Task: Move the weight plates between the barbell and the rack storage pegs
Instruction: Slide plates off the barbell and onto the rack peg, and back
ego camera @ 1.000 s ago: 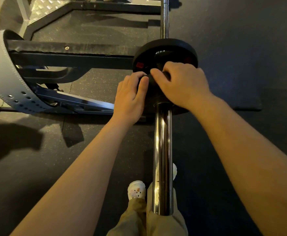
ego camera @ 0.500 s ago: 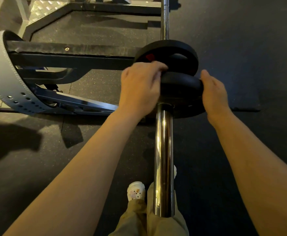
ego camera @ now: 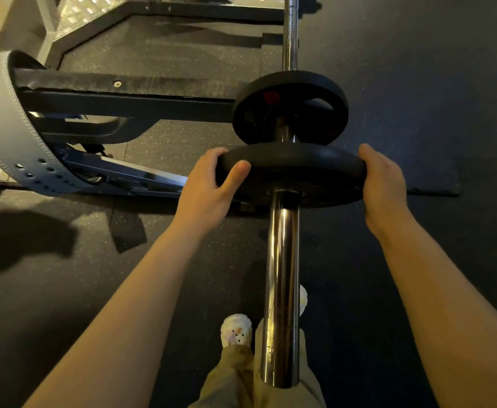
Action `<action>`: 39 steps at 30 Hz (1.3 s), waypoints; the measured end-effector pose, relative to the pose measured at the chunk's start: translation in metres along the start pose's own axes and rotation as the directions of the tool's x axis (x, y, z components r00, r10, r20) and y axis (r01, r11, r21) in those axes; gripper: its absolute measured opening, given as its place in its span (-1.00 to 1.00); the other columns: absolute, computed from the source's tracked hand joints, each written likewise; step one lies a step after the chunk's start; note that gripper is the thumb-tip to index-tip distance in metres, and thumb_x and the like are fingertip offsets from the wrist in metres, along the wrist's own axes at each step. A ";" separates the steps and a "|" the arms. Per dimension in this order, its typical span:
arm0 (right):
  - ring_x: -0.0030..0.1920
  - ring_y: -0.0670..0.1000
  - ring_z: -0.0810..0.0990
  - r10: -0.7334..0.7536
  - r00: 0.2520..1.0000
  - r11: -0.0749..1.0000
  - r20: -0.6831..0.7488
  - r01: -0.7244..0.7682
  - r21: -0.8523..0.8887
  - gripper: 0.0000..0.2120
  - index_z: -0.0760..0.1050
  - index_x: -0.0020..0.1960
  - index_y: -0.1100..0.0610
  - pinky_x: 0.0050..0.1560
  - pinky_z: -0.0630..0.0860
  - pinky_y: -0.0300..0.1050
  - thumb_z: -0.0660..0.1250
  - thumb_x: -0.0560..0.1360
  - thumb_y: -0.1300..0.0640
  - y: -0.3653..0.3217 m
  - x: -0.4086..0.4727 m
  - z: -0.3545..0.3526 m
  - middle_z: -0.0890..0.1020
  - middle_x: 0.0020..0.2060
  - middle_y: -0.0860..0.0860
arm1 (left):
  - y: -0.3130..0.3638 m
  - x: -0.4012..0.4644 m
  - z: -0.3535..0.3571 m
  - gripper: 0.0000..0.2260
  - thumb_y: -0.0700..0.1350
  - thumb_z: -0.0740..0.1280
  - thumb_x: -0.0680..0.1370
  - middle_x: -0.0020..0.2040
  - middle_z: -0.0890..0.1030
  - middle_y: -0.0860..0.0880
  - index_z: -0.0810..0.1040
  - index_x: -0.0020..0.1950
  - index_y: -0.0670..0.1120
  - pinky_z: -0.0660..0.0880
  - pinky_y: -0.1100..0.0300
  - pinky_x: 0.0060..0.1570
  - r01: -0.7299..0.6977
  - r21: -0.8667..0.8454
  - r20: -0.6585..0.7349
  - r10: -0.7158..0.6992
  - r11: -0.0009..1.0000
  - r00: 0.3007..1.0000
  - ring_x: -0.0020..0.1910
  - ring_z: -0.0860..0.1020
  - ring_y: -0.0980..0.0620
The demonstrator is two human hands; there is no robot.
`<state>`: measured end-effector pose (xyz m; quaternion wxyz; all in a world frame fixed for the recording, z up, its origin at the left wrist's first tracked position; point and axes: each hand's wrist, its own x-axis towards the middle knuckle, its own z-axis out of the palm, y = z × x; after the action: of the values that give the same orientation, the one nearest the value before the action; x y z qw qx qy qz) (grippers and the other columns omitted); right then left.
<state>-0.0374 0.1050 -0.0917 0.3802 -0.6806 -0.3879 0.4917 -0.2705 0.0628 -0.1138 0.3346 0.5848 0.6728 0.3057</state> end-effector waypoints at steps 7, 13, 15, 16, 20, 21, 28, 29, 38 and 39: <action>-0.43 -0.31 0.42 -0.077 0.997 0.996 0.014 0.078 -0.034 -0.65 0.43 -0.27 0.03 -0.39 0.34 -0.50 0.05 0.65 0.04 0.019 -0.031 -0.005 0.43 -0.38 -0.11 | -0.015 -0.025 0.017 -0.23 0.60 -0.07 0.30 0.04 0.45 -0.02 0.30 0.21 0.05 0.42 0.15 -0.05 0.035 -0.136 -0.062 -0.044 0.990 0.997 -0.05 0.45 0.06; -0.41 -0.29 0.42 -0.068 0.993 0.976 0.097 0.086 -0.202 -0.66 0.44 -0.24 0.04 -0.29 0.37 -0.31 0.04 0.65 0.02 0.009 -0.022 -0.009 0.45 -0.33 -0.06 | -0.012 -0.028 0.020 -0.19 0.64 -0.09 0.24 0.09 0.39 0.00 0.24 0.24 0.08 0.37 0.22 -0.04 0.080 -0.160 -0.059 -0.091 0.984 0.994 -0.01 0.41 0.11; -0.39 -0.19 0.44 -0.255 0.959 0.860 0.126 0.284 -0.424 -0.65 0.45 -0.20 0.08 -0.30 0.31 -0.23 0.05 0.65 -0.05 -0.006 -0.023 -0.006 0.45 -0.35 -0.02 | -0.012 -0.029 0.019 -0.17 0.65 -0.08 0.22 0.11 0.38 0.01 0.23 0.24 0.10 0.37 0.24 -0.02 0.094 -0.179 -0.044 -0.103 0.979 0.994 0.01 0.41 0.14; -0.37 -0.13 0.44 -0.403 0.904 0.783 0.146 0.423 -0.456 -0.64 0.45 -0.19 0.09 -0.31 0.31 -0.23 0.07 0.64 -0.07 -0.018 -0.027 0.002 0.46 -0.36 -0.01 | -0.012 -0.030 0.020 -0.18 0.65 -0.07 0.21 0.12 0.38 0.01 0.23 0.23 0.11 0.38 0.24 -0.01 0.099 -0.194 -0.042 -0.109 0.976 0.993 0.02 0.41 0.15; -0.40 -0.14 0.38 -0.552 0.739 0.483 0.386 0.661 -0.574 -0.67 0.38 -0.23 -0.03 -0.26 0.27 -0.25 0.06 0.61 -0.15 -0.042 -0.046 0.059 0.38 -0.42 -0.11 | -0.013 -0.033 0.020 -0.39 0.62 0.00 0.27 0.17 0.42 -0.10 0.26 0.12 0.26 0.46 0.10 0.06 0.094 -0.286 -0.007 -0.100 0.954 0.995 0.07 0.47 -0.03; -0.40 -0.13 0.38 -0.551 0.732 0.374 0.400 0.646 -0.666 -0.63 0.39 -0.25 -0.03 -0.23 0.27 -0.18 0.04 0.60 -0.18 -0.038 -0.049 0.069 0.37 -0.44 -0.11 | -0.013 -0.034 0.019 -0.40 0.61 0.00 0.28 0.15 0.44 -0.11 0.26 0.12 0.26 0.46 0.12 0.04 0.085 -0.270 -0.005 -0.090 0.959 0.996 0.04 0.48 -0.03; -0.41 -0.16 0.32 -0.601 0.685 0.352 0.413 0.690 -0.632 -0.62 0.35 -0.28 -0.04 -0.32 0.18 -0.20 0.01 0.58 -0.23 -0.018 -0.051 0.044 0.35 -0.43 -0.13 | 0.002 -0.039 0.000 -0.50 0.44 0.06 0.44 -0.11 0.44 0.14 0.37 0.14 0.09 0.37 0.29 -0.18 -0.096 0.095 -0.035 0.100 0.991 0.994 -0.16 0.43 0.20; -0.40 -0.16 0.34 -0.589 0.702 0.403 0.401 0.685 -0.607 -0.63 0.35 -0.27 -0.04 -0.31 0.20 -0.24 0.02 0.59 -0.21 -0.015 -0.048 0.038 0.37 -0.42 -0.13 | 0.007 -0.038 -0.001 -0.52 0.41 0.08 0.45 -0.13 0.43 0.14 0.38 0.13 0.08 0.39 0.25 -0.15 -0.129 0.159 -0.047 0.138 0.979 0.989 -0.16 0.42 0.19; -0.36 -0.25 0.45 0.004 0.981 0.997 0.194 0.011 -0.078 -0.68 0.37 -0.28 0.04 -0.26 0.38 -0.38 0.08 0.63 0.04 0.010 -0.030 -0.014 0.49 -0.43 -0.20 | 0.049 -0.019 0.001 -0.74 0.13 0.11 0.60 0.00 0.46 0.25 0.45 0.18 0.08 0.36 0.23 0.14 -0.351 0.139 -0.040 0.359 0.926 0.932 0.04 0.38 0.37; -0.27 -0.20 0.46 0.057 0.984 0.998 0.171 -0.050 -0.044 -0.70 0.40 -0.25 0.03 -0.17 0.38 -0.29 0.09 0.62 0.03 0.013 -0.029 -0.015 0.51 -0.33 -0.14 | 0.046 -0.017 0.000 -0.79 0.11 0.10 0.62 -0.02 0.42 0.29 0.43 0.15 0.10 0.34 0.30 0.08 -0.284 0.064 -0.070 0.289 0.957 0.955 0.01 0.37 0.40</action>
<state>-0.0275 0.0710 -0.0894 0.3183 -0.6532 -0.4106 0.5509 -0.2419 0.0521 -0.0751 0.2444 0.6723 0.6014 0.3558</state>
